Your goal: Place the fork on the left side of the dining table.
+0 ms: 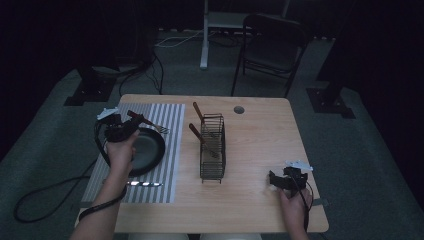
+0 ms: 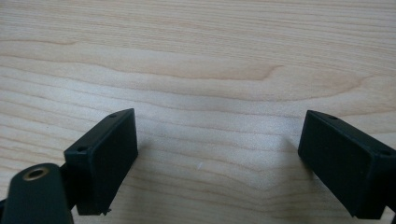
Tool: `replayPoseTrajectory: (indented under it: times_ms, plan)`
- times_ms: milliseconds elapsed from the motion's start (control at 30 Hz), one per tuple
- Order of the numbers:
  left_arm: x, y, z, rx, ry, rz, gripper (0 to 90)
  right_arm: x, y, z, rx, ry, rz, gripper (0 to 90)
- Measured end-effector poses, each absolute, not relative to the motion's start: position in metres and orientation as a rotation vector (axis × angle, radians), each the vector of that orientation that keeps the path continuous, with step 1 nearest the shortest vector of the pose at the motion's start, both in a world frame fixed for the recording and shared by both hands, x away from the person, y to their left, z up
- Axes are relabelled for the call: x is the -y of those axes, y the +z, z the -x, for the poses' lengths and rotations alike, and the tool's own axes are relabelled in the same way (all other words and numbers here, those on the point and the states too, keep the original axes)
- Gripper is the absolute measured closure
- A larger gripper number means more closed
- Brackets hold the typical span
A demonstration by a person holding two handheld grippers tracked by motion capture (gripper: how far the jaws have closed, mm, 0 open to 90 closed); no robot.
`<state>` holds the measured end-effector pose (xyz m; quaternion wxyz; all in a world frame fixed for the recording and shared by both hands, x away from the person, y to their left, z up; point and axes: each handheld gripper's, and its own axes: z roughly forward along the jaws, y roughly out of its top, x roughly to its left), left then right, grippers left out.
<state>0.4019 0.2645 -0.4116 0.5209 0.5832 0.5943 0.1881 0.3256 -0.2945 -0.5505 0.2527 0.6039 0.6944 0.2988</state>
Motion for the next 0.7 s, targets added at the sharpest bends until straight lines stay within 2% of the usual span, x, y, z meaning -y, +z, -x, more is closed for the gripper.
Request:
replayPoseTrajectory:
  times_ms: [200, 700]
  plan:
    - [-0.276, -0.416, -0.419, -1.465, 0.460, -1.307, 80.7, 0.294, -0.551, -0.326, -1.888, 0.812, -1.642, 11.5]
    - [-0.285, -0.453, -0.451, -1.536, 0.408, -1.215, 80.7, 0.294, -0.550, -0.326, -1.885, 0.811, -1.644, 11.5]
